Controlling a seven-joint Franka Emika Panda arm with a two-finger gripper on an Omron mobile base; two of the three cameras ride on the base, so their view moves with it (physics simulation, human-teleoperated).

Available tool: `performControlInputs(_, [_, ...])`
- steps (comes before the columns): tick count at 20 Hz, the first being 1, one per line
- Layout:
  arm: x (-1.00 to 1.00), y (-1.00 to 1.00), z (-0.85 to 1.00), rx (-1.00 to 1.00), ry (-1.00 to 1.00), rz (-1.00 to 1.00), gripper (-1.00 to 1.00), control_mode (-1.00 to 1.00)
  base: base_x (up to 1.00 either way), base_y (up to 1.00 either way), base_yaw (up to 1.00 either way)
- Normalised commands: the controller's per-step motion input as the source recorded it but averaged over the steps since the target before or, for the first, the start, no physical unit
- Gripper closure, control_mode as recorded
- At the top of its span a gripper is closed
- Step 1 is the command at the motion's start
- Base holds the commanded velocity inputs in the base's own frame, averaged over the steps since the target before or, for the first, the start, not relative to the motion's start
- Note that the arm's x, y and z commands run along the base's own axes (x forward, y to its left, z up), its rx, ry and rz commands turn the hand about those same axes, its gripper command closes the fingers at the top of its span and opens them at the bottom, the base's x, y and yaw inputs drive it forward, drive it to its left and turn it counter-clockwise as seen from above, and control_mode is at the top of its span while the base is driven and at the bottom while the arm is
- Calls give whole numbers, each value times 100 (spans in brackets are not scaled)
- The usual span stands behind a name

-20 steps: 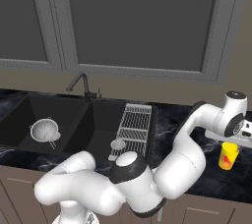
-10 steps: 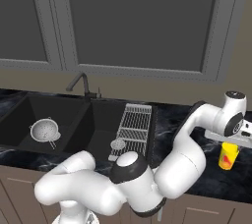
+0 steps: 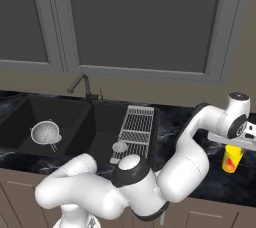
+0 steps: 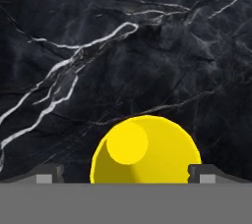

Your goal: Place the strainer in the left basin and the cup in the right basin of the sink.

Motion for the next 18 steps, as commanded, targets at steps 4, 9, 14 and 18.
performControlInputs(4, [0, 11, 0, 0, 0, 0, -100, -100, 0, 0, 0])
performControlInputs(9, [0, 12, 0, 0, 0, 0, -100, -100, 0, 0, 0])
performControlInputs(14, [0, 9, -4, 0, 0, 0, -100, -100, 0, 0, 0])
performControlInputs(18, [0, 11, -21, 0, 0, 0, -100, -100, 0, 0, 0])
